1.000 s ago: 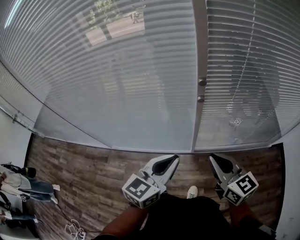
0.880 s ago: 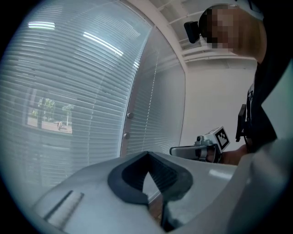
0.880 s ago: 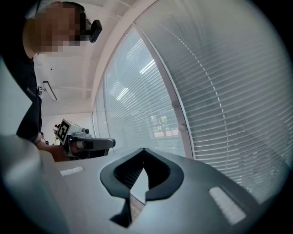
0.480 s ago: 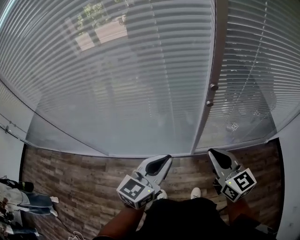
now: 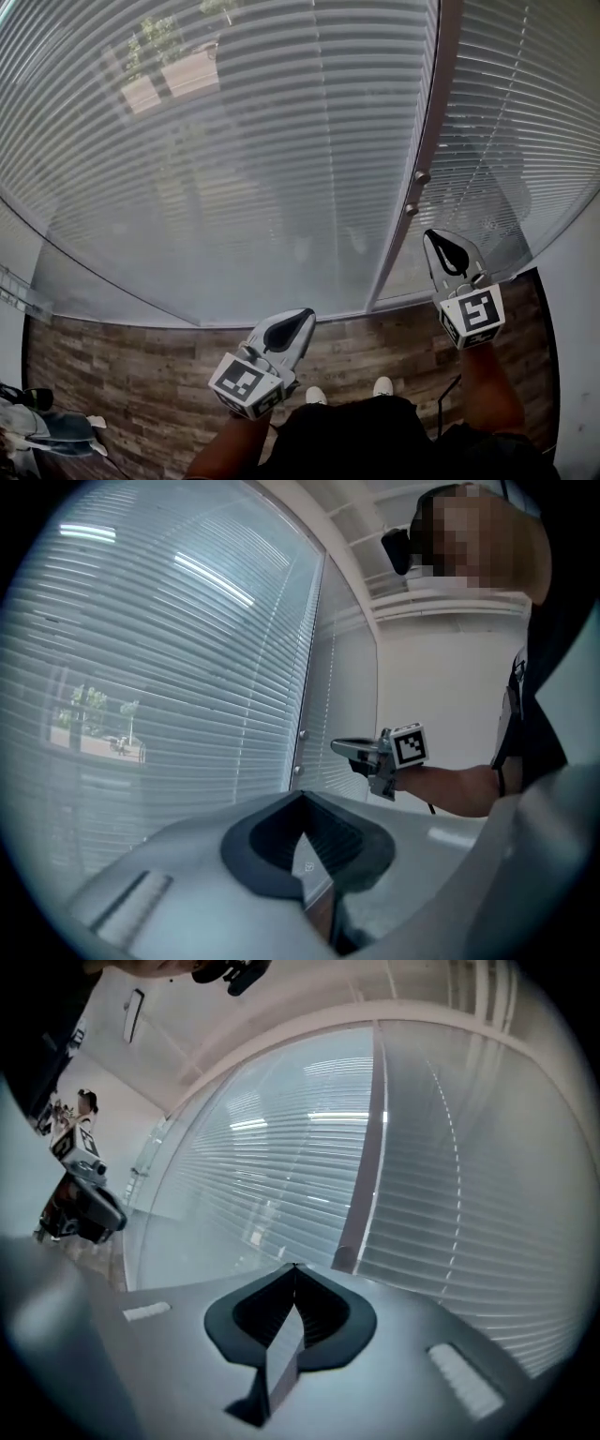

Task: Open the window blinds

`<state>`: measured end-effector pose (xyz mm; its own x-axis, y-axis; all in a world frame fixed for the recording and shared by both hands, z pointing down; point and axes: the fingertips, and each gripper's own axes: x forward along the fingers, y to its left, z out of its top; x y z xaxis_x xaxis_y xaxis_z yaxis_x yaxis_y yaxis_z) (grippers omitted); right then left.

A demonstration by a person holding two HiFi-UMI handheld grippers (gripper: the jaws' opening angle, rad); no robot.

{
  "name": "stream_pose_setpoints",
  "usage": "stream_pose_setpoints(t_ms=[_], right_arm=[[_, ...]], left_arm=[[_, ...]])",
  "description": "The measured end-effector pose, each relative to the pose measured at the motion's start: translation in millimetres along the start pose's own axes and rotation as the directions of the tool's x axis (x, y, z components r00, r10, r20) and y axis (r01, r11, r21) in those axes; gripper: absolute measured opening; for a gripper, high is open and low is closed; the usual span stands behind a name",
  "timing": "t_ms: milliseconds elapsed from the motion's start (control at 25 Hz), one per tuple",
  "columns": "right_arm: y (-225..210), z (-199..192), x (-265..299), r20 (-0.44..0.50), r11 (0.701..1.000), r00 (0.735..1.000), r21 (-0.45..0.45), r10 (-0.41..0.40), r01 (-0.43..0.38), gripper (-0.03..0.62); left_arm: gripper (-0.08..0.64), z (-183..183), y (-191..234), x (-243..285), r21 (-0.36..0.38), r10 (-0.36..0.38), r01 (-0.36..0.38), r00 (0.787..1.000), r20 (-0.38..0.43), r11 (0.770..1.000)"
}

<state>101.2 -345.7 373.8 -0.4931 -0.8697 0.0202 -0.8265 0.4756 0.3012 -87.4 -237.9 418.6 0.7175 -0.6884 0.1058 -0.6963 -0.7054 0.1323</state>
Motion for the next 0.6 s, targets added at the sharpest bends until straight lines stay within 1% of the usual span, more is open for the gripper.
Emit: stream_pose_setpoints(t_ms=[40, 120, 200, 400, 520, 600], right_arm=[[-9.5, 0.8, 6.7, -0.006, 1.000, 1.000, 0.004, -0.029, 0.029, 0.029], [-28.1, 3.1, 19.4, -0.022, 0.996, 0.996, 0.010, -0.086, 0.086, 0.052], [-41.6, 7.5, 32.6, -0.039, 0.992, 0.991, -0.014, -0.130, 0.129, 0.088], [-56.6, 16.3, 63.5, -0.088, 0.979, 0.981, -0.124, -0.172, 0.160, 0.138], [-61.4, 10.9, 75.2, -0.133, 0.962, 0.969, -0.210, -0.207, 0.176, 0.170], [-60.3, 10.5, 78.4, -0.143, 0.947, 0.964, -0.263, -0.226, 0.183, 0.170]], left_arm=[[0.000, -2.9, 1.5, -2.2, -0.003, -0.001, 0.001, 1.000, -0.004, 1.000], [0.000, -6.9, 3.3, -4.9, -0.016, -0.003, 0.003, 1.000, -0.001, 1.000], [0.000, -8.7, 5.2, -6.8, -0.028, -0.002, 0.002, 1.000, 0.003, 1.000], [0.000, -4.9, 11.4, -11.9, -0.037, 0.020, -0.020, 1.000, 0.009, 0.999], [0.000, -1.3, 15.4, -12.5, -0.034, 0.039, -0.039, 0.999, 0.019, 0.999], [0.000, -1.5, 17.8, -14.8, -0.030, 0.049, -0.048, 0.999, 0.021, 0.998]])
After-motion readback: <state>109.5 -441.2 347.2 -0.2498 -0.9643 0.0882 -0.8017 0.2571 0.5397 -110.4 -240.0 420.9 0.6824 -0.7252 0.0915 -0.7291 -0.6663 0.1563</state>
